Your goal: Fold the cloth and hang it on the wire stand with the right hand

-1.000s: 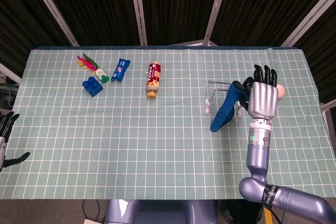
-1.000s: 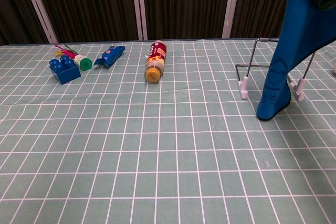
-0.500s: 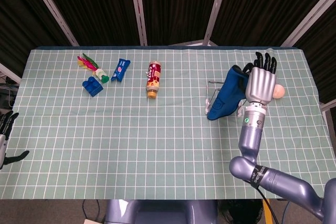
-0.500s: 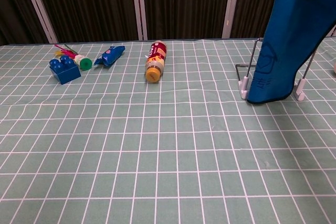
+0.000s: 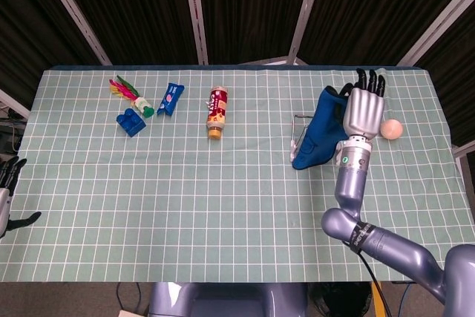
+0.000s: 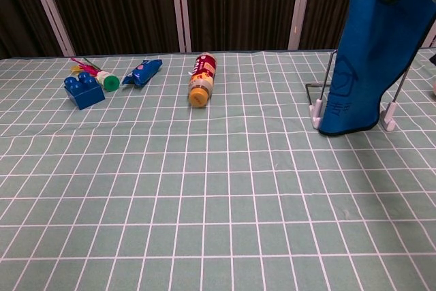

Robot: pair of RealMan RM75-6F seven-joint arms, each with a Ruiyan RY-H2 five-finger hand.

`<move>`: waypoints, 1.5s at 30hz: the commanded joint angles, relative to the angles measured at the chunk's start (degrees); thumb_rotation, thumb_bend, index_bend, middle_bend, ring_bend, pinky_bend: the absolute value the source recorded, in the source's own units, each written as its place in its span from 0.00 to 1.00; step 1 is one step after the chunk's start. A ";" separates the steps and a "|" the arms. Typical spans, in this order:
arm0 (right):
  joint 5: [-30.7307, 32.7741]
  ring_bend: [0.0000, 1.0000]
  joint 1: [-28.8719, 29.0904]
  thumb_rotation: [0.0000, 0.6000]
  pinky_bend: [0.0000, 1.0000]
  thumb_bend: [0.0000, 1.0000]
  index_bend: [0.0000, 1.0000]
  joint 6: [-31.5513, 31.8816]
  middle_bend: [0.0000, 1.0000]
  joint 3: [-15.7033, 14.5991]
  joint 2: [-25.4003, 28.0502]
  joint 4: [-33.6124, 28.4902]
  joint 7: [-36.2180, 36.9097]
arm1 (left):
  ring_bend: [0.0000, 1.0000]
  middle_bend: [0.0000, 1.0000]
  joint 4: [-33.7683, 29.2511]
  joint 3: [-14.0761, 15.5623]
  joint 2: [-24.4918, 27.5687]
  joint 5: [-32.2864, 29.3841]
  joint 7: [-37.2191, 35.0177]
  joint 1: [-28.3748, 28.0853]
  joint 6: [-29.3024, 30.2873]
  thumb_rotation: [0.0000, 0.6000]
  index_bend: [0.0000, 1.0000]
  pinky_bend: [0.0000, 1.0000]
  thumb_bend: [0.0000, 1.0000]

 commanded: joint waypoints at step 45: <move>1.53 0.00 6.90 1.00 0.00 0.00 0.00 -20.46 0.00 -2.36 -4.80 25.81 7.88 | 0.00 0.00 2.99 -0.01 -3.55 -3.97 4.99 -2.46 -4.75 1.00 0.00 0.00 0.00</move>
